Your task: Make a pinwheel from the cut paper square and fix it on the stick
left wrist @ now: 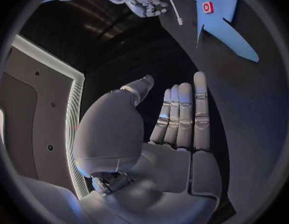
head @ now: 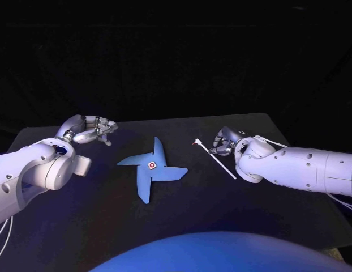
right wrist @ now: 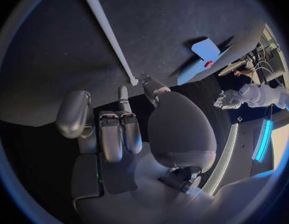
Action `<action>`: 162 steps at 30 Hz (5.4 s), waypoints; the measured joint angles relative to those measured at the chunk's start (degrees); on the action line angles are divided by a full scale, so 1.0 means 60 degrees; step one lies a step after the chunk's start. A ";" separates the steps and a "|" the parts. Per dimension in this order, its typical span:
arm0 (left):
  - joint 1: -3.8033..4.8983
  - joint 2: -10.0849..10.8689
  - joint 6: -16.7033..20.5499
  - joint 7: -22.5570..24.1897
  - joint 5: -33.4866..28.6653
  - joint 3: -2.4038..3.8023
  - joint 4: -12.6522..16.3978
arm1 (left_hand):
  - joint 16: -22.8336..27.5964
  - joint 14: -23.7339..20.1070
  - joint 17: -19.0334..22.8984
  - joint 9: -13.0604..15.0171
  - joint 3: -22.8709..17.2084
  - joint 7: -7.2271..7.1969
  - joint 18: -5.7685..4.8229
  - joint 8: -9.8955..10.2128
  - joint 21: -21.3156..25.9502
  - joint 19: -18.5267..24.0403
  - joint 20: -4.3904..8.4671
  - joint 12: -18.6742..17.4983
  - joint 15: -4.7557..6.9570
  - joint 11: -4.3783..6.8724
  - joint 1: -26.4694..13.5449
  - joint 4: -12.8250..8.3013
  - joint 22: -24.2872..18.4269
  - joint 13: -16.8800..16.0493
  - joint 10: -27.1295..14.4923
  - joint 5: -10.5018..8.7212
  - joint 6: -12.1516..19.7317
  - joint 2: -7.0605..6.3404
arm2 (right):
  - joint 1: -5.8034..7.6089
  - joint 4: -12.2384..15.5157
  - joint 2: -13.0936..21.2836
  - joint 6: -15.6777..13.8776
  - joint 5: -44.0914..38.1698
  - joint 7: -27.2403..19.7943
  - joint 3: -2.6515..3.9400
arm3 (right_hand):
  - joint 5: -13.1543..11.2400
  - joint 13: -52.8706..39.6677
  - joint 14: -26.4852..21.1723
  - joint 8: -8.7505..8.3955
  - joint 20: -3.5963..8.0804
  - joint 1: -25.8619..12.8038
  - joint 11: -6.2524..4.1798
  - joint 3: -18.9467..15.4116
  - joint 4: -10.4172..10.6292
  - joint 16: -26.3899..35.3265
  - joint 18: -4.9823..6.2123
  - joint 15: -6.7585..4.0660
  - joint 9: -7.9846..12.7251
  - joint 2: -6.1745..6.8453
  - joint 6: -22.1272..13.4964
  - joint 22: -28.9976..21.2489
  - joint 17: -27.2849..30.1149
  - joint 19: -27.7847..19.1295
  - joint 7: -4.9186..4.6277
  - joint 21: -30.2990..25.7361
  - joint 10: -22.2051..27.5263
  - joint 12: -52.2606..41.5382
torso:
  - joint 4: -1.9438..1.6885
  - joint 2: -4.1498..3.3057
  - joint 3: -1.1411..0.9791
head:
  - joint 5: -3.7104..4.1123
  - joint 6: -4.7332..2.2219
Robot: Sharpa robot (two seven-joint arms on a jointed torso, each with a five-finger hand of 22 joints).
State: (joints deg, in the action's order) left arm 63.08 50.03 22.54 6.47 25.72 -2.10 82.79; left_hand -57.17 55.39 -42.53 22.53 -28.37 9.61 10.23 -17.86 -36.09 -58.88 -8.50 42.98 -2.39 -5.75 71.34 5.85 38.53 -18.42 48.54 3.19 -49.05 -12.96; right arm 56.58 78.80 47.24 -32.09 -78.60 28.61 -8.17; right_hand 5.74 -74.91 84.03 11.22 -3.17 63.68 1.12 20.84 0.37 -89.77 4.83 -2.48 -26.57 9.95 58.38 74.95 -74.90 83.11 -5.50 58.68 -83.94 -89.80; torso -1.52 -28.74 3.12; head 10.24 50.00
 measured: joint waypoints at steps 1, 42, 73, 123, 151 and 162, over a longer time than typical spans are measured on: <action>0.0000 0.0004 -0.0005 0.0002 -0.0034 0.0000 0.0012 | 0.0000 0.0000 0.0000 0.0000 0.0000 0.0000 0.0000 0.0000 0.0000 0.0000 0.0000 0.0000 0.0000 0.0000 0.0000 0.0000 0.0000 0.0003 0.0000 0.0000 0.0000 0.0000 | -0.0006 -0.0110 -0.0067 0.0000 0.0002 0.0000 0.0001 | 0.0014 0.0000 0.0000 0.0000 0.0000 0.0066 0.0000 0.0023 0.0022 0.0000 0.0001 0.0000 0.0000 -0.0041 0.0000 0.0000 0.0000 0.0000 0.0000 0.0000 0.0000 0.0000 | -0.0003 -0.0002 -0.0002 | -0.0004 0.0000; -0.0002 0.0000 -0.0048 -0.0047 -0.0422 0.0000 0.0052 | 0.0074 -0.0007 0.0038 -0.0033 0.0174 0.0040 0.0000 -0.0001 0.0160 -0.0073 -0.0004 0.0000 -0.0005 -0.0067 0.0152 0.0122 -0.0094 0.0077 -0.0068 0.0000 0.0108 0.0076 | -0.0396 -0.1186 -0.0839 0.0345 0.0515 -0.0309 0.0025 | 0.0116 0.0001 0.0000 -0.0026 0.0000 0.0260 0.0001 0.0603 0.0123 0.0000 0.0001 0.0001 -0.0072 -0.0137 0.0133 -0.0005 0.0000 0.0066 0.0065 0.0369 0.0000 0.0000 | 0.0006 0.0008 0.0003 | -0.0035 0.0000; -0.0002 -0.0028 -0.0095 -0.0086 -0.0608 0.0000 0.0074 | 0.0074 -0.0035 0.0045 -0.0049 0.0224 0.0067 -0.0002 -0.0001 0.0225 -0.0102 -0.0034 0.0000 -0.0033 -0.0101 0.0225 0.0172 -0.0127 0.0107 -0.0102 -0.0001 0.0206 0.0075 | -0.0625 -0.1489 -0.1039 0.0129 -0.0602 -0.0371 0.0096 | 0.0246 0.0002 0.0000 0.0240 0.0174 0.0877 -0.0373 0.1959 -0.0968 0.0000 0.0000 -0.0274 -0.0290 -0.0119 0.1052 -0.0006 -0.0005 0.0167 0.0230 0.0702 -0.0012 0.0000 | 0.0016 0.0021 0.0015 | -0.0003 0.0000; -0.0003 -0.0418 -0.1094 -0.0619 0.0333 -0.0006 -0.0031 | -0.0132 0.0294 0.0037 -0.0117 0.1562 -0.0123 -0.0002 -0.0225 0.0513 -0.0720 0.0137 0.0271 0.0126 0.0105 0.0376 0.1134 -0.0195 0.0238 0.0242 -0.0001 -0.0095 0.0002 | 0.0461 0.0902 -0.0557 -0.0083 -0.1760 -0.0895 0.0010 | -0.0385 -0.0003 0.0000 0.0360 0.0239 0.0847 -0.0392 0.2737 -0.1376 0.0000 0.0000 -0.0340 -0.0552 -0.0124 0.1428 -0.0005 -0.0001 0.0166 0.0271 0.1073 -0.0017 0.0000 | -0.0008 0.0014 0.0015 | -0.0172 0.0000; -0.0003 -0.1227 -0.1870 -0.1246 0.4991 -0.0099 0.0156 | -0.0196 0.0129 0.0014 -0.0192 0.6323 -0.0086 -0.0002 0.0135 0.1033 -0.0823 0.0098 0.0466 0.0032 0.0042 0.0776 0.1844 -0.0127 0.0269 0.0106 -0.0055 -0.0125 0.0779 | 0.0912 0.1019 -0.1621 0.1273 -0.0704 -0.0499 0.0001 | -0.0442 -0.0001 0.0000 0.0332 0.0238 0.0845 -0.0392 0.2762 -0.1351 0.0000 0.0000 -0.0339 -0.0549 -0.0124 0.1517 -0.0007 0.0000 0.0166 0.0396 0.1028 -0.0017 0.0000 | 0.0009 0.0008 0.0015 | -0.0764 0.0000; 0.0000 -0.1408 -0.2142 -0.1932 0.5317 -0.0117 0.0116 | -0.0319 0.0344 0.0008 -0.0192 0.6294 -0.0167 -0.0001 0.0135 0.1033 -0.1011 0.0158 0.0599 0.0145 0.0128 0.1175 0.1816 -0.0035 0.0238 0.0264 0.0055 -0.0489 0.1304 | 0.0914 0.1186 -0.1637 0.1274 -0.0700 -0.0449 0.0001 | -0.0450 0.0000 0.0000 0.0329 0.0238 0.0755 -0.0392 0.2761 -0.1351 0.0000 0.0001 -0.0339 -0.0555 -0.0111 0.1547 0.0000 0.0000 0.0166 0.0459 0.1028 -0.0017 0.0000 | 0.0022 0.0004 0.0005 | -0.0816 0.0000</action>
State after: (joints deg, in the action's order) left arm 63.08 41.58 9.68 -5.12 57.62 -2.80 83.48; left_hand -59.09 57.45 -42.48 21.37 9.40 8.60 10.22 -17.05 -29.89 -64.95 -7.56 46.57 -1.52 -4.99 78.39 16.74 38.32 -16.99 50.13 3.52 -51.98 -5.14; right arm 62.07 85.91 37.42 -24.45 -82.80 25.92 -8.17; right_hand 3.04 -74.91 84.03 13.20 -1.75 68.21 -1.23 37.41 -7.74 -89.77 4.84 -4.52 -29.90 9.28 67.66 74.95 -74.91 84.11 -2.75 64.85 -84.04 -89.80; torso -1.38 -28.72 3.15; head 5.34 50.00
